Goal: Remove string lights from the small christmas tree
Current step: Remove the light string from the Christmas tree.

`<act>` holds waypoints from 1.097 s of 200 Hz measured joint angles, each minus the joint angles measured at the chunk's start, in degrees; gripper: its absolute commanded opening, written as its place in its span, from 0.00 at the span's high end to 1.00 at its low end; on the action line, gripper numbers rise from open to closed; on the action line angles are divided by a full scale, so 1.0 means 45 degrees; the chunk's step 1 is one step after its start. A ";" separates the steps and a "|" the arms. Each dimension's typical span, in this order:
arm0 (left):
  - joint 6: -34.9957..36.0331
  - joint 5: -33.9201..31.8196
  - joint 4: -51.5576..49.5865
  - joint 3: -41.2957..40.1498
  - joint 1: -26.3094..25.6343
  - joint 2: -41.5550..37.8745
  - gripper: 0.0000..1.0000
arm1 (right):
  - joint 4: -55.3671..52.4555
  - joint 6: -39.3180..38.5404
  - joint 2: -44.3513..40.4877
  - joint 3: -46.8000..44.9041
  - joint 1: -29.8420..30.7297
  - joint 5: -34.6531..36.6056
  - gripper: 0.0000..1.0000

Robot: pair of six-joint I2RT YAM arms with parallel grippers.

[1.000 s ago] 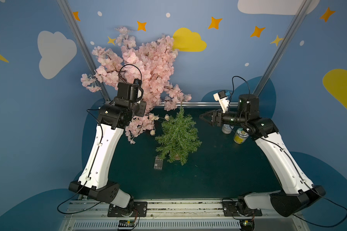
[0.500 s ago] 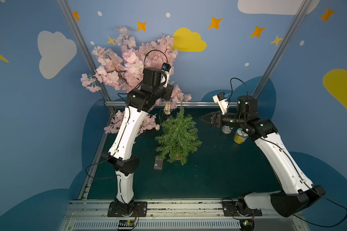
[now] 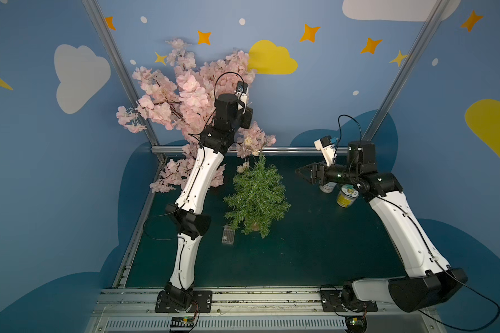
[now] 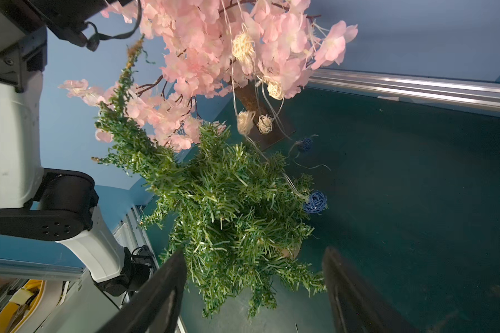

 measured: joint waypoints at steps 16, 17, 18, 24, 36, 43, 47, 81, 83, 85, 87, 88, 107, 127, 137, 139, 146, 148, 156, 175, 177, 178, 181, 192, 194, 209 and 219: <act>0.1190 -0.1724 0.0257 -0.0461 -0.0112 -0.0379 0.97 | 0.0185 0.0015 0.0107 -0.0126 -0.0053 -0.0097 0.25; 0.1287 -0.1846 0.0291 -0.0554 -0.0126 -0.0423 0.97 | 0.0185 0.0015 0.0107 -0.0136 -0.0053 -0.0102 0.25; 0.1336 -0.1928 0.0301 -0.0597 -0.0136 -0.0452 0.97 | 0.0209 0.0015 0.0107 -0.0160 -0.0053 -0.0112 0.25; 0.1802 -0.2603 0.0393 -0.1039 -0.0243 -0.0738 0.97 | 0.0287 0.0029 0.0121 -0.0257 -0.0053 -0.0151 0.25; 0.2662 -0.3789 0.0636 -0.2259 -0.0529 -0.1525 0.97 | 0.0495 0.0102 0.0126 -0.0495 -0.0053 -0.0214 0.25; 0.3036 -0.4337 0.0767 -0.3089 -0.0690 -0.2050 0.97 | 0.0631 0.0189 0.0126 -0.0636 -0.0053 -0.0257 0.25; 0.3225 -0.4629 0.0777 -0.3565 -0.0777 -0.2375 0.97 | 0.0690 0.0253 0.0126 -0.0699 -0.0053 -0.0282 0.25; 0.3254 -0.6504 0.0015 -0.6416 -0.1311 -0.5022 0.97 | 0.1258 0.0670 0.0121 -0.1248 -0.0049 -0.0423 0.26; 0.3177 -0.6572 -0.0112 -0.6533 -0.1307 -0.5187 0.97 | 0.1282 0.0699 0.0121 -0.1273 -0.0044 -0.0427 0.26; 0.3094 -0.6635 -0.0219 -0.6654 -0.1302 -0.5343 0.97 | 0.1307 0.0719 0.0121 -0.1302 -0.0039 -0.0423 0.26; 0.3026 -0.6679 -0.0379 -0.6761 -0.1292 -0.5508 0.97 | 0.1326 0.0738 0.0121 -0.1326 -0.0039 -0.0423 0.26; 0.2958 -0.6703 -0.0461 -0.6834 -0.1287 -0.5625 0.97 | 0.1331 0.0743 0.0117 -0.1336 -0.0039 -0.0423 0.25; 0.2147 -0.6951 -0.1744 -0.7830 -0.1190 -0.7096 0.97 | 0.1394 0.0903 0.0034 -0.1530 0.0000 -0.0403 0.26; 0.1384 -0.7159 -0.3084 -0.9005 -0.1146 -0.8446 0.97 | 0.1399 0.0981 -0.0170 -0.1603 0.0083 -0.0369 0.26; 0.1049 -0.7257 -0.3604 -0.9865 -0.1093 -0.9029 0.97 | 0.1413 0.1020 -0.0325 -0.1603 0.0170 -0.0330 0.26; 0.1001 -0.7252 -0.3682 -0.9986 -0.1088 -0.9097 0.97 | 0.1413 0.1030 -0.0364 -0.1603 0.0194 -0.0316 0.26; 0.0724 -0.7247 -0.4036 -1.0656 -0.1035 -0.9418 0.97 | 0.1409 0.1035 -0.0486 -0.1603 0.0282 -0.0272 0.26; 0.0646 -0.7232 -0.4148 -1.0836 -0.1020 -0.9491 0.97 | 0.1409 0.1035 -0.0525 -0.1603 0.0311 -0.0262 0.26; 0.0335 -0.7169 -0.4415 -1.1642 -0.0918 -0.9753 0.97 | 0.1404 0.1035 -0.0665 -0.1603 0.0432 -0.0199 0.26; -0.0413 -0.6853 -0.5100 -1.3255 -0.0534 -1.0127 0.97 | 0.1321 0.1020 -0.0962 -0.1603 0.0661 -0.0073 0.26; -0.0510 -0.6819 -0.5163 -1.3391 -0.0486 -1.0146 0.97 | 0.1311 0.1020 -0.0991 -0.1603 0.0680 -0.0053 0.26; -0.0539 -0.6800 -0.5192 -1.3440 -0.0466 -1.0156 0.97 | 0.1307 0.1015 -0.1001 -0.1603 0.0690 -0.0049 0.26; -0.0670 -0.6737 -0.5314 -1.3634 -0.0398 -1.0190 0.97 | 0.1268 0.1015 -0.1044 -0.1603 0.0719 -0.0019 0.26; -0.1141 -0.6538 -0.5693 -1.4061 -0.0185 -1.0268 0.97 | 0.1190 0.0976 -0.1180 -0.1603 0.0792 0.0068 0.26; -0.1229 -0.6509 -0.5770 -1.4115 -0.0155 -1.0287 0.97 | 0.1180 0.0976 -0.1200 -0.1603 0.0797 0.0073 0.26; -0.1821 -0.6246 -0.6115 -1.4430 -0.0005 -1.0438 0.97 | 0.1156 0.0962 -0.1399 -0.1666 0.0806 0.0189 0.26; -0.2137 -0.6067 -0.6164 -1.4649 0.0015 -1.0584 0.97 | 0.1146 0.0937 -0.1545 -0.1768 0.0806 0.0253 0.25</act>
